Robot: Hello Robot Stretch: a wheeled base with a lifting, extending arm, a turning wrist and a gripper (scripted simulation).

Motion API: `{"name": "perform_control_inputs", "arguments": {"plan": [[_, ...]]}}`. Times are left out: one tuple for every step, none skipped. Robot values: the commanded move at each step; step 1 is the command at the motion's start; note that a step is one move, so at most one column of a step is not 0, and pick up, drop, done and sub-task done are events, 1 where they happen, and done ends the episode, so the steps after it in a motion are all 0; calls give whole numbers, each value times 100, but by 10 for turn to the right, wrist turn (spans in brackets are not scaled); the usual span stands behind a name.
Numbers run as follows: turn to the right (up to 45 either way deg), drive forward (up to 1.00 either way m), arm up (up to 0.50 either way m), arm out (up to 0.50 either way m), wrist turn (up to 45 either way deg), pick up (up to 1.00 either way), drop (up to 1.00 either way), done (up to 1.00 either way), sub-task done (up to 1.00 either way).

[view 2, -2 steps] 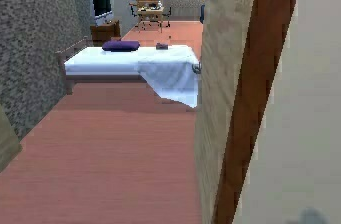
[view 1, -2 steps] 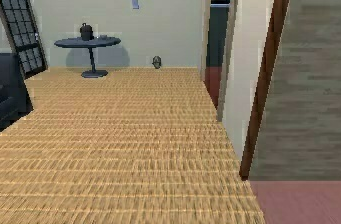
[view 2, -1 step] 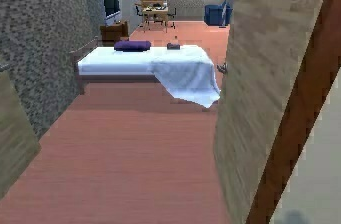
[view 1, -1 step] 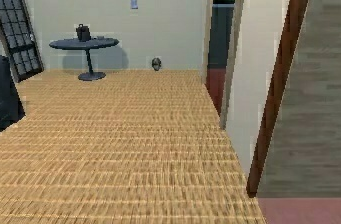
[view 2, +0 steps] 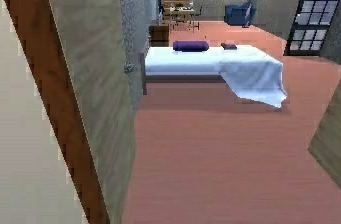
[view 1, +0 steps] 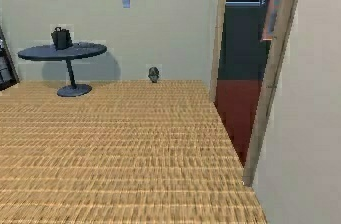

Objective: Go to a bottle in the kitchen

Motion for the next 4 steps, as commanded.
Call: {"name": "perform_control_inputs", "arguments": {"plan": [[30,0,0,0,0,0,0,0,0],[0,100,0,0,0,0,0,0,0],[0,80,0,0,0,0,0,0,0],[450,0,0,0,0,0,0,0,0]]}}
